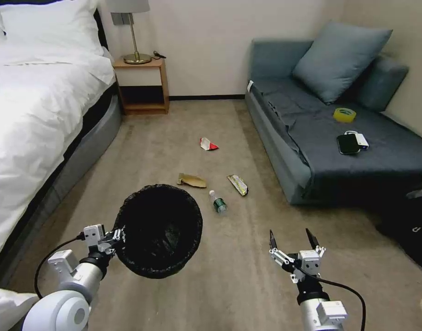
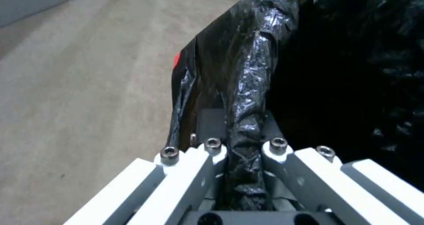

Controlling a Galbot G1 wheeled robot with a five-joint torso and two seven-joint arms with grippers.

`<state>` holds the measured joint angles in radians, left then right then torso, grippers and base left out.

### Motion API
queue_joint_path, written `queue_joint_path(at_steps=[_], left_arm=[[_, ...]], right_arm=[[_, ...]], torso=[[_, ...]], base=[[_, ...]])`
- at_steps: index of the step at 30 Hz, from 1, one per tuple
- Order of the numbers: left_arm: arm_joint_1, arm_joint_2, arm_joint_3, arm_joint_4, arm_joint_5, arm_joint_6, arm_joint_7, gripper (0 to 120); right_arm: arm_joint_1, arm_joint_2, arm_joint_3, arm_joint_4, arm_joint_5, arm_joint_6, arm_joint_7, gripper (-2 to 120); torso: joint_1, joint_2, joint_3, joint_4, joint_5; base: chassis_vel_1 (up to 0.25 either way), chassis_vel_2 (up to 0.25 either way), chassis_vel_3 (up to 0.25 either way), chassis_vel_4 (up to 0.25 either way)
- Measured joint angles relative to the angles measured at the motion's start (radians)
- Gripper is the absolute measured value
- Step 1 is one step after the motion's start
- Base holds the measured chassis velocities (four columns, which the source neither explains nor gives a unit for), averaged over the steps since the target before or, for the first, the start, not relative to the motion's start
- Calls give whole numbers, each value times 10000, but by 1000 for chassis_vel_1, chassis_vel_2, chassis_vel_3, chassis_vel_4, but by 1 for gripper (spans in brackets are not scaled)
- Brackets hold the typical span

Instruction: Pick up the trash bin, then pick up the garbage on the floor and place it into the trash bin.

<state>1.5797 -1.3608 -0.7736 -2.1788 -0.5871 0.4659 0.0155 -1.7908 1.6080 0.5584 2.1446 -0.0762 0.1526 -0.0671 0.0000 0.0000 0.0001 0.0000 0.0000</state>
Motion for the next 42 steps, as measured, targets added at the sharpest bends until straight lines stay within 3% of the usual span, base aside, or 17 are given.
queue_joint_path(at_steps=[17, 42], left_arm=[[-64, -13, -211, -14, -145, -30, -60, 4], [-154, 50, -605, 50, -361, -29, -146, 4]], right_arm=[[-1, 0, -45, -27, 20, 42, -41, 100], [55, 0, -330, -174, -63, 116, -65, 100]], torso=[[0, 0, -1, 0, -2], [0, -1, 0, 1, 0]], base=[[-125, 119, 116, -124], [-212, 218, 212, -210]])
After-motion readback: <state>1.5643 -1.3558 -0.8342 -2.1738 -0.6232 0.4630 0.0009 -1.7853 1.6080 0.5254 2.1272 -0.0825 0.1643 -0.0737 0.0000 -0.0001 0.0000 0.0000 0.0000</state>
